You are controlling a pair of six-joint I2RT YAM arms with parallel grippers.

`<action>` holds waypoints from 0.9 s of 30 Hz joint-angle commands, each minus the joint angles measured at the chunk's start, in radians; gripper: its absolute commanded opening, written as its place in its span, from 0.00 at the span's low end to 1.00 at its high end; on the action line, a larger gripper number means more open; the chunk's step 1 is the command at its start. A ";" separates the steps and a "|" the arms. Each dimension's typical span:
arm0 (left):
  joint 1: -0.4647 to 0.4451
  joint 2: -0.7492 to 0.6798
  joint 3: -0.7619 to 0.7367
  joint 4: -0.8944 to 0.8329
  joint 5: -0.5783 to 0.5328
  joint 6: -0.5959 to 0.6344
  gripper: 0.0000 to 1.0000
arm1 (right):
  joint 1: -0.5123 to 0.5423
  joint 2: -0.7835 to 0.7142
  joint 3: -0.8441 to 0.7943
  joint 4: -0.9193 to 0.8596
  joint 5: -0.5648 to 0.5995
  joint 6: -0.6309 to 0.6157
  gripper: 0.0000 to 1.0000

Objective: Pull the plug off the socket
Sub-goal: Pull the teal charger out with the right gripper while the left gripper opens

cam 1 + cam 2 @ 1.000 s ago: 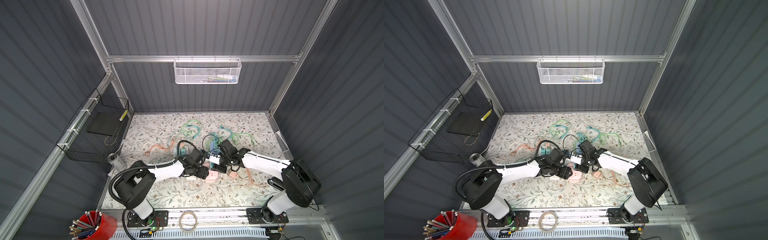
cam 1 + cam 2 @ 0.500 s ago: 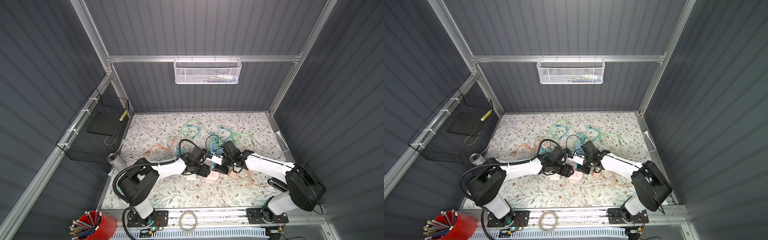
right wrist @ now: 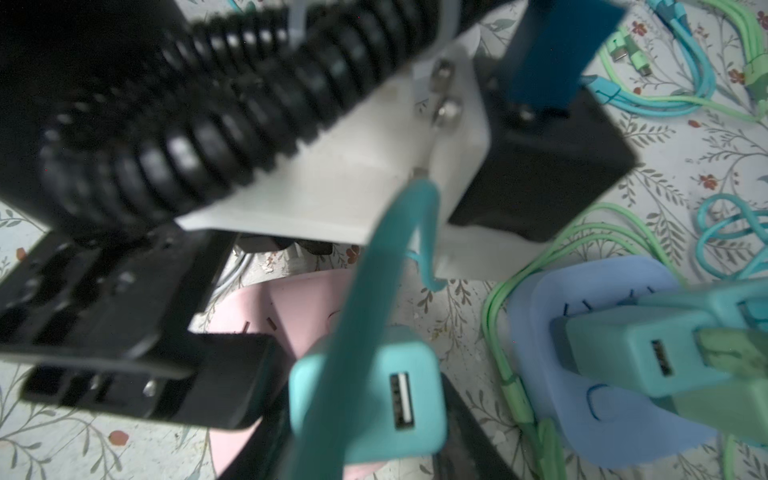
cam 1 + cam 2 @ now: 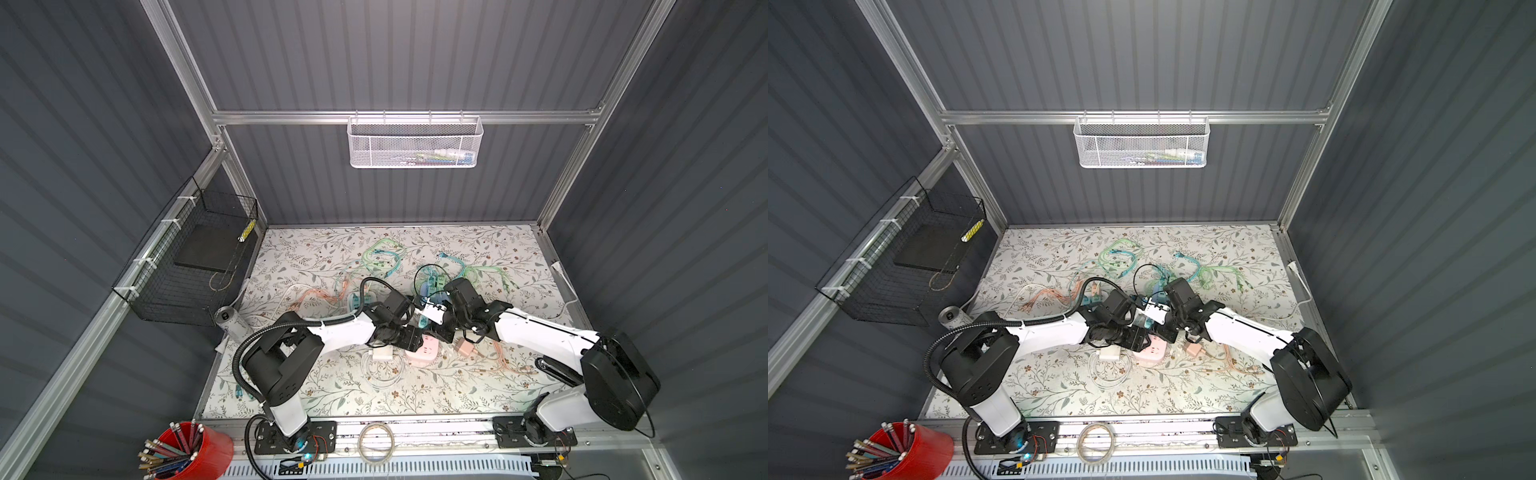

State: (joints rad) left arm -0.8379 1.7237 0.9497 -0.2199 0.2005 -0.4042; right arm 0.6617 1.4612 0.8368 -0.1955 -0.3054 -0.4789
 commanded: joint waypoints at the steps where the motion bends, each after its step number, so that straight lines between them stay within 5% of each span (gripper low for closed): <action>1: -0.006 0.068 -0.048 -0.148 -0.094 0.007 0.75 | 0.001 -0.026 -0.018 0.005 -0.004 0.002 0.21; 27: -0.005 -0.119 -0.031 -0.219 -0.161 0.013 0.81 | -0.049 -0.080 -0.006 -0.187 0.144 0.124 0.25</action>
State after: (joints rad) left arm -0.8425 1.6344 0.9318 -0.3576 0.0753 -0.4034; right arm 0.6147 1.4044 0.8207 -0.3279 -0.1852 -0.3779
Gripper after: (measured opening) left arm 0.804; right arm 0.444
